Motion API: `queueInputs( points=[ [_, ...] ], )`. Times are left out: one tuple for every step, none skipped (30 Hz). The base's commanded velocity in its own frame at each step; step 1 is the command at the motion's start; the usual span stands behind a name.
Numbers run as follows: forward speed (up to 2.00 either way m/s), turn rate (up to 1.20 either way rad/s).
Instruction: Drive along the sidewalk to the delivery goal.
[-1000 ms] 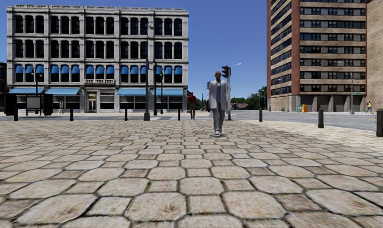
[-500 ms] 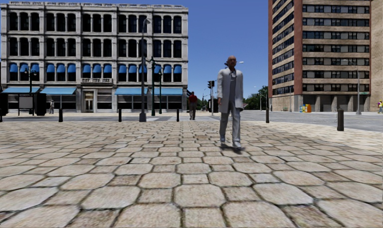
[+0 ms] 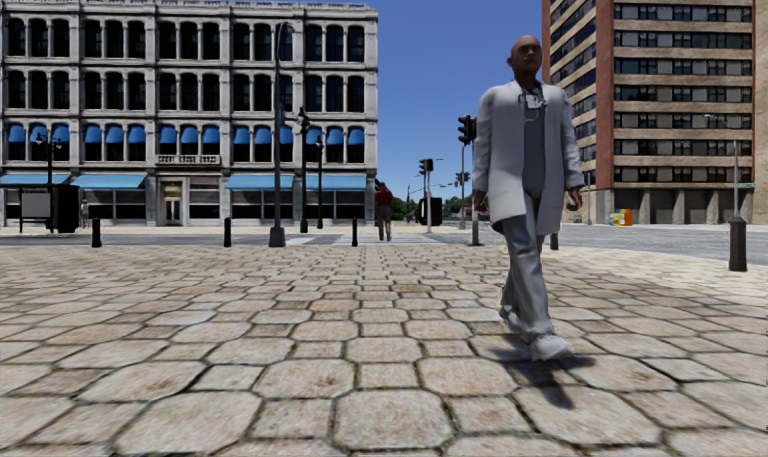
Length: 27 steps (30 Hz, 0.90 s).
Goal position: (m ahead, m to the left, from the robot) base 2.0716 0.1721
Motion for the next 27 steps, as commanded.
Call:
queueInputs(
  points=[
    [2.0,0.01],
    [2.0,0.0],
    [2.0,0.0],
    [2.0,0.0],
    [2.0,0.0],
    [2.0,0.0],
    [2.0,0.0],
    [2.0,0.0],
    [2.0,0.0],
    [2.0,0.0],
    [2.0,0.0],
    [2.0,0.0],
    [2.0,0.0],
    [2.0,0.0],
    [2.0,0.0],
    [2.0,0.0],
    [2.0,0.0],
    [2.0,0.0],
    [2.0,0.0],
    [2.0,0.0],
    [2.0,0.0],
    [1.85,0.0],
    [1.85,0.0],
    [0.58,0.0],
    [0.0,0.0],
    [0.0,0.0],
    [0.0,0.0]
  ],
)
